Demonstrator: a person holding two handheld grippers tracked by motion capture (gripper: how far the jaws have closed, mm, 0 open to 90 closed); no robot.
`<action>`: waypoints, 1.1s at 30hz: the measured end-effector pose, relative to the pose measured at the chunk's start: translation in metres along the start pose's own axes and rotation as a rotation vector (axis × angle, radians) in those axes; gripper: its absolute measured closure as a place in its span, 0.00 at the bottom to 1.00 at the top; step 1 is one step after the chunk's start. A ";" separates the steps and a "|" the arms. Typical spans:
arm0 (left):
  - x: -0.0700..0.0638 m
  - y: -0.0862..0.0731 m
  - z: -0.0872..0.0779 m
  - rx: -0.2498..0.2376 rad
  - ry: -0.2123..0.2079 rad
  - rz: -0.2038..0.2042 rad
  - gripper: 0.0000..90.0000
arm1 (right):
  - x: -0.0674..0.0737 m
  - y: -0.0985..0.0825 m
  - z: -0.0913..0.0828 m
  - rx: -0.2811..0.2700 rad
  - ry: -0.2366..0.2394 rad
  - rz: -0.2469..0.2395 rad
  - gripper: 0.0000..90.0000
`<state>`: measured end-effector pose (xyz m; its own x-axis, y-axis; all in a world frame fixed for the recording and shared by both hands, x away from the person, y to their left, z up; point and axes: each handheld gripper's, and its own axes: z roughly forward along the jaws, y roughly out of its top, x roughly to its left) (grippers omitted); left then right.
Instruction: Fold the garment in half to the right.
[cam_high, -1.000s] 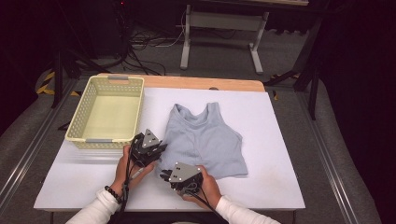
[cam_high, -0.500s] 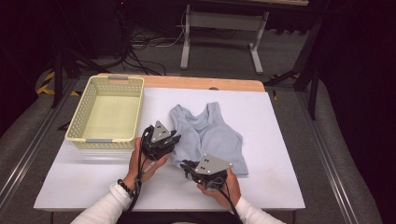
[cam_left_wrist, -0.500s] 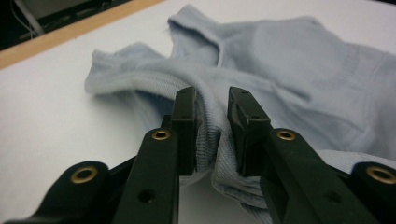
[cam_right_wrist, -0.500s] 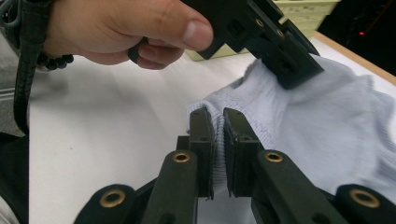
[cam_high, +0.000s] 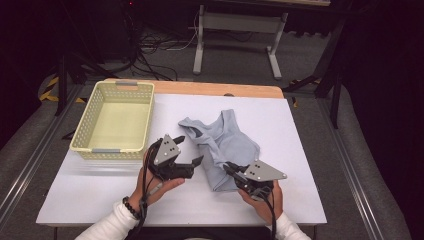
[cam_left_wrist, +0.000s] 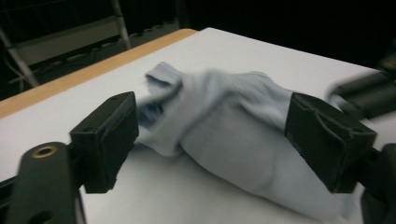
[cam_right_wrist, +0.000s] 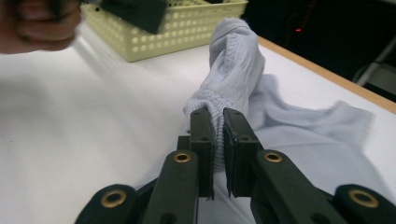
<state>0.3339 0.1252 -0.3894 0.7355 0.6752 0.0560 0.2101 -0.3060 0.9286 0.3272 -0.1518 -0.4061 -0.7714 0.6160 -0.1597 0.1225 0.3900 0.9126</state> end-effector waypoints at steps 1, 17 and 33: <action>-0.007 -0.002 0.002 0.001 -0.029 -0.001 0.18 | -0.003 -0.002 -0.004 -0.004 -0.011 0.011 0.93; -0.076 -0.015 0.084 0.166 -0.132 0.062 0.12 | -0.040 -0.036 -0.045 0.021 -0.213 0.116 0.93; -0.065 -0.030 0.107 0.361 -0.147 0.125 0.37 | -0.054 -0.075 -0.040 0.226 -0.232 0.197 0.76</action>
<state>0.3483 0.0190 -0.4605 0.8483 0.5229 0.0835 0.3065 -0.6133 0.7280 0.3345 -0.2413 -0.4513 -0.5608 0.8227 -0.0936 0.4095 0.3738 0.8322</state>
